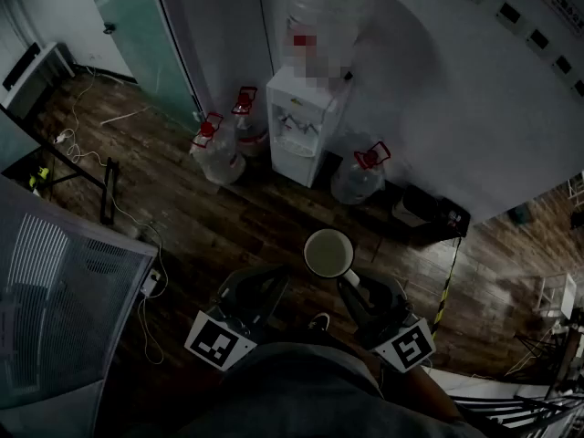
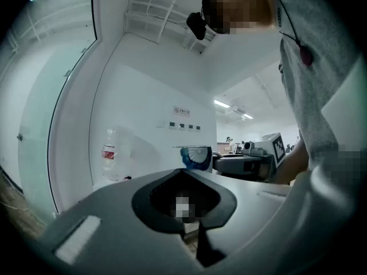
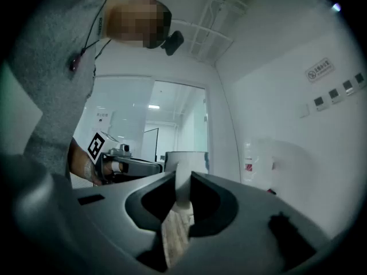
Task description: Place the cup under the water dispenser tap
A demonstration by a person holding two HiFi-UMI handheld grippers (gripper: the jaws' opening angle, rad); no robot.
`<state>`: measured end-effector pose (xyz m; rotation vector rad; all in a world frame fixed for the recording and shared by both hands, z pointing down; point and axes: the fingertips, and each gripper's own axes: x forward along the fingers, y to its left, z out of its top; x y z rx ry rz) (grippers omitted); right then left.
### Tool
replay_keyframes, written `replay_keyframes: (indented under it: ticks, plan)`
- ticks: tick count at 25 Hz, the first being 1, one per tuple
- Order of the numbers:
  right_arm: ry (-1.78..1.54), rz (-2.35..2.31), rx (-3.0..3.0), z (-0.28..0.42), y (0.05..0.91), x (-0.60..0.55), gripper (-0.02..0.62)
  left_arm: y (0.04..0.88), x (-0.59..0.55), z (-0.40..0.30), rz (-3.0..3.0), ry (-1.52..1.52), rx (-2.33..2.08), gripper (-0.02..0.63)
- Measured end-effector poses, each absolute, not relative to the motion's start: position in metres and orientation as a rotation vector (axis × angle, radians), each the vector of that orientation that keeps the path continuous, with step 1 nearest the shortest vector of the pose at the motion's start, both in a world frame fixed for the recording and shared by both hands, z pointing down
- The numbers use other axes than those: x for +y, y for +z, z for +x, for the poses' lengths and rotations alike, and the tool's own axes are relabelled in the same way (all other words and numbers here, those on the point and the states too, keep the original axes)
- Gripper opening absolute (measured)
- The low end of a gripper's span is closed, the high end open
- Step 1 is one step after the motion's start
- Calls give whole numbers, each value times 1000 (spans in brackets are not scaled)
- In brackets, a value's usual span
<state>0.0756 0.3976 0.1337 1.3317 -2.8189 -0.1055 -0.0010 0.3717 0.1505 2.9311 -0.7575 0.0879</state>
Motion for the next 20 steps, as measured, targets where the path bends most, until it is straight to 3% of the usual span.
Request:
replay_keyframes:
  ticks: [20]
  plan:
    - [-83,1339,-2843,33,130,392,61,151,363,-49,2939,68,-792,8]
